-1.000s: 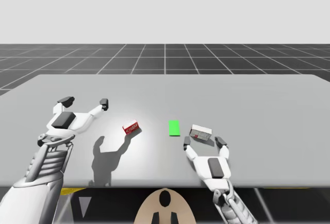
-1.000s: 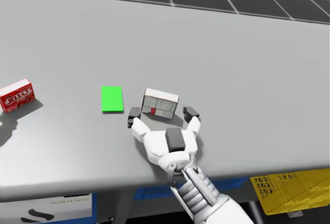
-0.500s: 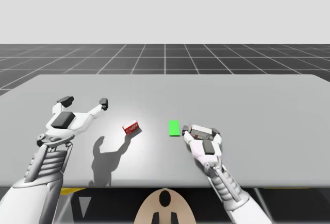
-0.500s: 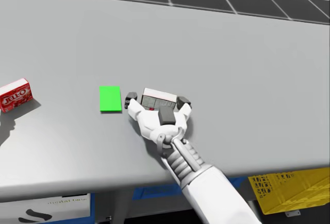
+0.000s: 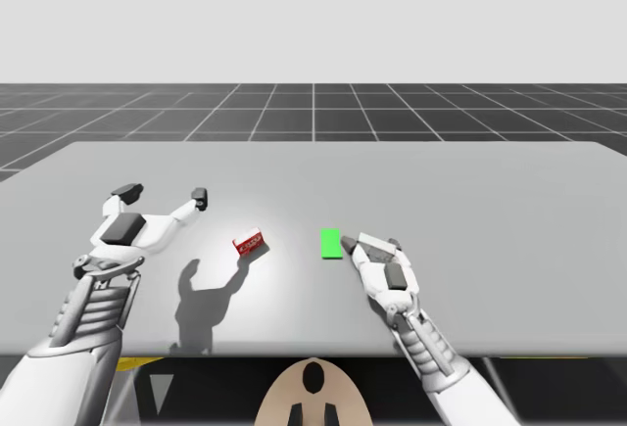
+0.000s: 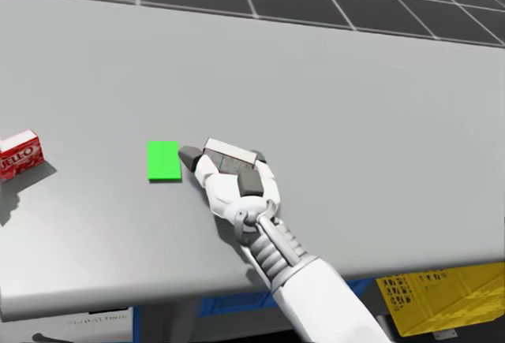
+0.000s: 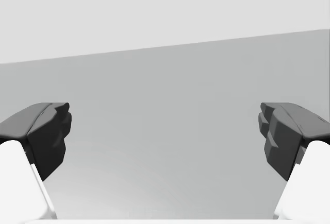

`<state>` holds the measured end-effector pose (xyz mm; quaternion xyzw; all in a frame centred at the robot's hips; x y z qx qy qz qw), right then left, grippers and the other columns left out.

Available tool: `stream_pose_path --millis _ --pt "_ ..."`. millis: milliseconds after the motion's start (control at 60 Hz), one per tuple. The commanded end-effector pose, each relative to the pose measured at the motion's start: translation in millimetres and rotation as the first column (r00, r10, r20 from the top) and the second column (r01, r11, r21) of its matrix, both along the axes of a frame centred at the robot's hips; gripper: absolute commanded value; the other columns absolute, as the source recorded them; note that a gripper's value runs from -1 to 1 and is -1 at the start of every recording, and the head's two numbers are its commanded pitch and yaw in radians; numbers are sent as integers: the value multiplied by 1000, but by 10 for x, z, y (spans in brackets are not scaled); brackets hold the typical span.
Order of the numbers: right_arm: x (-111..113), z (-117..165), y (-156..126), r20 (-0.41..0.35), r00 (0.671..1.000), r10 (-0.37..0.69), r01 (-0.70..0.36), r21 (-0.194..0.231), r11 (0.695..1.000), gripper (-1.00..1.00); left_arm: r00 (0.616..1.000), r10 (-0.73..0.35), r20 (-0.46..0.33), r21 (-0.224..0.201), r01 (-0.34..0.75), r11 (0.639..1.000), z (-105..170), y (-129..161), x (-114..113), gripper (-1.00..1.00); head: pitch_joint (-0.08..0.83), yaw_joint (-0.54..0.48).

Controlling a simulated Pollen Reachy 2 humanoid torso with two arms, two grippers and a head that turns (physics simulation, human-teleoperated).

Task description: Look at the card. If it is red, pick the object on the left. If it is green, pick the object on the right.

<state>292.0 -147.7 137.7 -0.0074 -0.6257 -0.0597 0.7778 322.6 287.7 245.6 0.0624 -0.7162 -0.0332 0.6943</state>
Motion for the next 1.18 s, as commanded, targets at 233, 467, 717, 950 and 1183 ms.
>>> stream_pose_path --millis 233,467,717,950,1183 --pt "-108 -78 337 -31 999 24 -21 120 993 971 1000 1 -4 4 -1 1000 -11 -13 -3 -1000 423 -309" --pt "-122 -67 328 -22 999 35 -32 120 992 943 1000 3 -10 10 -3 1000 -26 -30 -9 -1000 340 -322" --pt "-102 278 222 64 997 41 -48 116 992 982 1000 6 -6 7 -6 1000 -16 -24 -3 -1000 325 -339" --pt "-147 1131 90 256 965 50 -75 86 993 987 1000 10 -4 5 -10 1000 -9 -20 -2 -1000 304 -357" --pt "-317 1772 68 419 905 75 -103 44 994 1000 1000 10 -2 4 -10 1000 -5 -14 0 -1000 288 -372"
